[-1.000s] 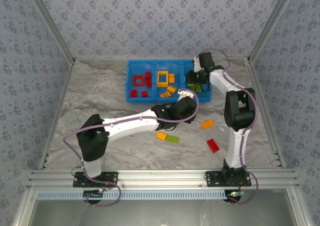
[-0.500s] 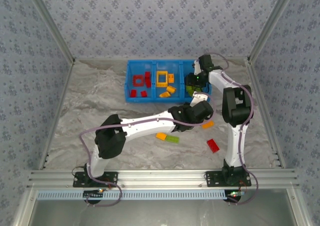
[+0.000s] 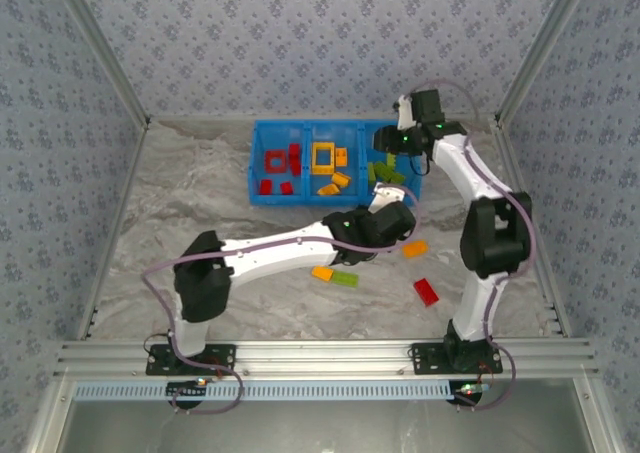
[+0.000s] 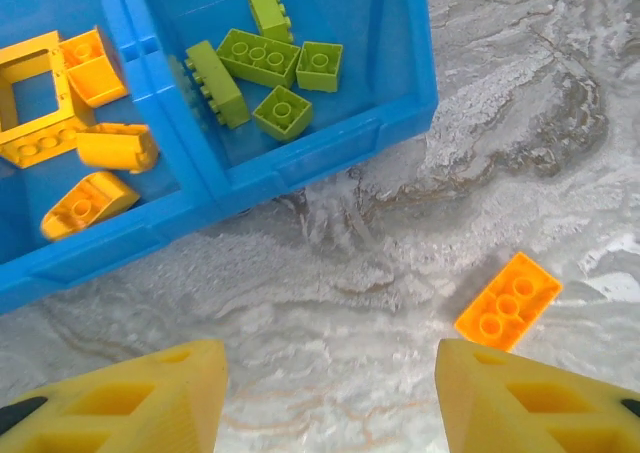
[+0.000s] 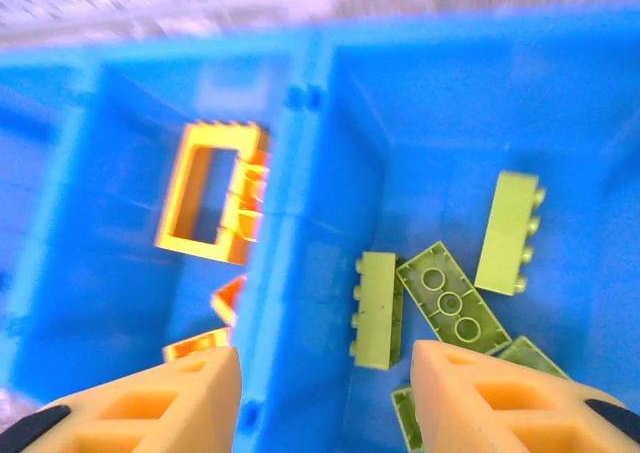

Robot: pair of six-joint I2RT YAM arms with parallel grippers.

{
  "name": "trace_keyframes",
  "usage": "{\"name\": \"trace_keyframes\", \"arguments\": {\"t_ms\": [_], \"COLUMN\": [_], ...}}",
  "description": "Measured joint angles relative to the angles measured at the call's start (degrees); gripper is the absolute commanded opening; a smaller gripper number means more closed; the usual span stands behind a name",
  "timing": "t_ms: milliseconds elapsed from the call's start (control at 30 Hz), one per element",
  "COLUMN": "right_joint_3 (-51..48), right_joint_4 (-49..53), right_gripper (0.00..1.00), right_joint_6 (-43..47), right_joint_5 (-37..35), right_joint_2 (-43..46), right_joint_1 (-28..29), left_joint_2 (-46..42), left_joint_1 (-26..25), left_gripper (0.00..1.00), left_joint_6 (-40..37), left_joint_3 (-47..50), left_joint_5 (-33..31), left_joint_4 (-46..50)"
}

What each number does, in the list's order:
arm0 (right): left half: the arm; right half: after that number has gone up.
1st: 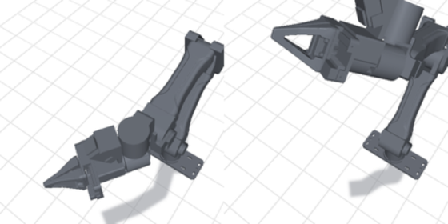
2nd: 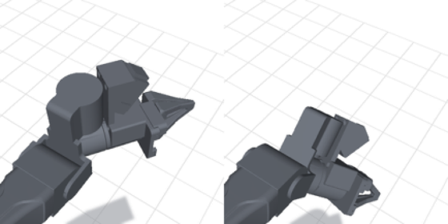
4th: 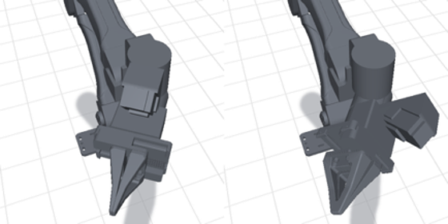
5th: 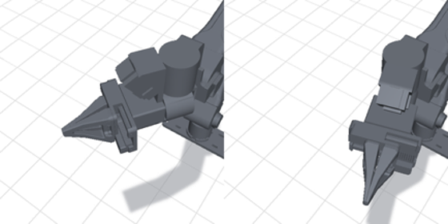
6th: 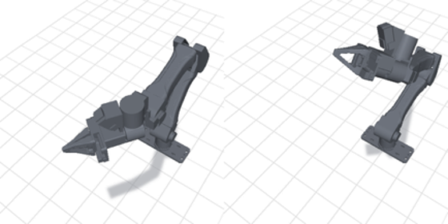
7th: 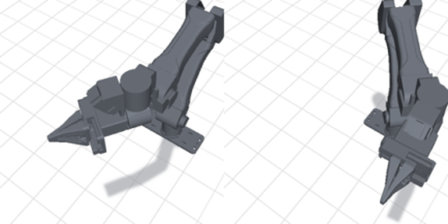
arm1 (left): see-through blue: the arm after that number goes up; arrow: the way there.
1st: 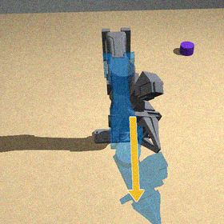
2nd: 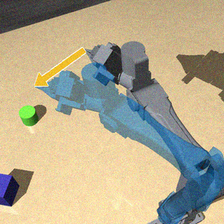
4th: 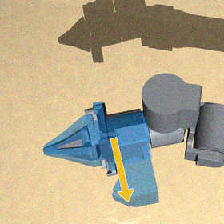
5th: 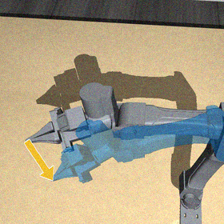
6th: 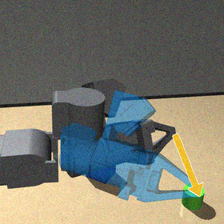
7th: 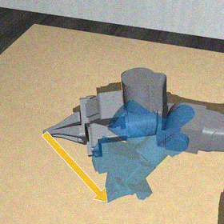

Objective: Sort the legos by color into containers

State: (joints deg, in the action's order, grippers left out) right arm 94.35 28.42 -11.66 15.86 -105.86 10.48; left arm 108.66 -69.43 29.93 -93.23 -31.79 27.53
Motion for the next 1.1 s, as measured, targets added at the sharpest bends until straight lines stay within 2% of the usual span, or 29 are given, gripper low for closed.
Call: {"name": "trace_keyframes", "arguments": {"t_ms": [133,233,333,400,567,667,800,1000,1100], "right_joint_3": [-6.6,-15.4,-26.9,-36.1,-50.4,-54.3,-55.7,-56.2,-56.4], "right_joint_4": [-0.5,-1.0,-1.8,-1.9,-1.1,-0.3,-0.3,-1.9,-2.7], "right_gripper": [0.51,0.53,0.55,0.56,0.58,0.60,0.62,0.66,0.66], "right_joint_6": [0.7,1.1,1.4,1.6,0.0,-1.6,-2.1,-1.0,-0.9], "right_joint_5": [-3.4,-6.9,-9.9,-12.3,-20.2,-26.3,-33.5,-42.1,-44.5], "right_joint_2": [16.0,29.4,41.7,50.1,63.1,65.9,63.8,56.0,54.2], "right_joint_1": [1.8,7.1,17.1,26.1,44.3,54.1,64.1,73.7,75.3], "left_joint_2": [-7.3,-12.5,-18.1,-21.2,-24.3,-24.1,-22.1,-16.7,-13.5], "left_joint_1": [1.0,4.4,9.6,12.3,12.0,11.9,12.0,12.1,12.1], "left_gripper": [0.59,0.61,0.62,0.63,0.62,0.58,0.58,0.62,0.63], "left_joint_6": [0.2,5.0,12.7,19.1,34.9,45.5,57.2,71.0,75.8], "left_joint_3": [4.0,8.4,16.3,21.6,28.5,31.2,31.8,31.7,31.7], "left_joint_5": [4.4,8.9,13.0,14.8,20.2,22.7,24.4,27.4,30.1], "left_joint_4": [3.4,7.3,10.8,13.0,13.9,12.2,10.7,7.2,5.0]}}
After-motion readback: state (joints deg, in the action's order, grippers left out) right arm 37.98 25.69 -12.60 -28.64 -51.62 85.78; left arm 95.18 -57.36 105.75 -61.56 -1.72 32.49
